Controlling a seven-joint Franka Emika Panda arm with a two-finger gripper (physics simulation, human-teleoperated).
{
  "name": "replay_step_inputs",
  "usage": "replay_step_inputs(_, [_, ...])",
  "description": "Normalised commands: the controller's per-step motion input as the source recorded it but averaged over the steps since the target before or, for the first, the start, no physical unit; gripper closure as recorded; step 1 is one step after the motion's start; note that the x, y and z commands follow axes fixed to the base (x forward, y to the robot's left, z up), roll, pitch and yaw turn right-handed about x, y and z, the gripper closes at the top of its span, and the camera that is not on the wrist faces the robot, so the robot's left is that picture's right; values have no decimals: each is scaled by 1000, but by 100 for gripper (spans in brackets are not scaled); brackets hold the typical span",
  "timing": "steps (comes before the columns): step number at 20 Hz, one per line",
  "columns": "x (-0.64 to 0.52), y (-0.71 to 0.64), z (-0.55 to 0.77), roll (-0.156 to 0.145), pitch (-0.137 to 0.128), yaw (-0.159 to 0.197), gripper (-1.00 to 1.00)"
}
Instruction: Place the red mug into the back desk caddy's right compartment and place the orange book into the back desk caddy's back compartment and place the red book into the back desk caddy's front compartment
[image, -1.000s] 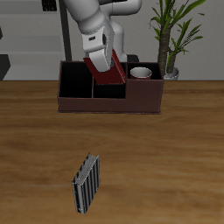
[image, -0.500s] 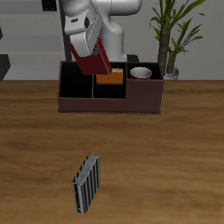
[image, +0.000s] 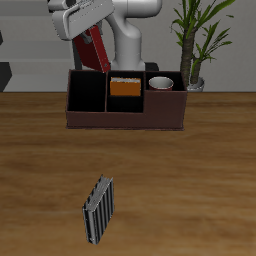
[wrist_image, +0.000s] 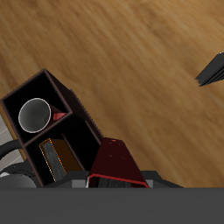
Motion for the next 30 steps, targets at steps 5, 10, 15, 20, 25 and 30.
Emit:
replay_step_inputs(5, [-66, 15, 276, -7, 21, -251, 100])
replay_step_inputs(10, [-35, 111, 171, -37, 18, -229, 100])
replay_step_inputs(15, [-87, 367, 216, -31, -30, -214, 100])
replay_step_inputs(20, [-23, 170, 8, -106, -27, -104, 100])
replay_step_inputs(25, [21, 62, -153, -146, 1, -109, 100])
replay_step_inputs(30, [-145, 1, -12, -103, -10, -160, 100])
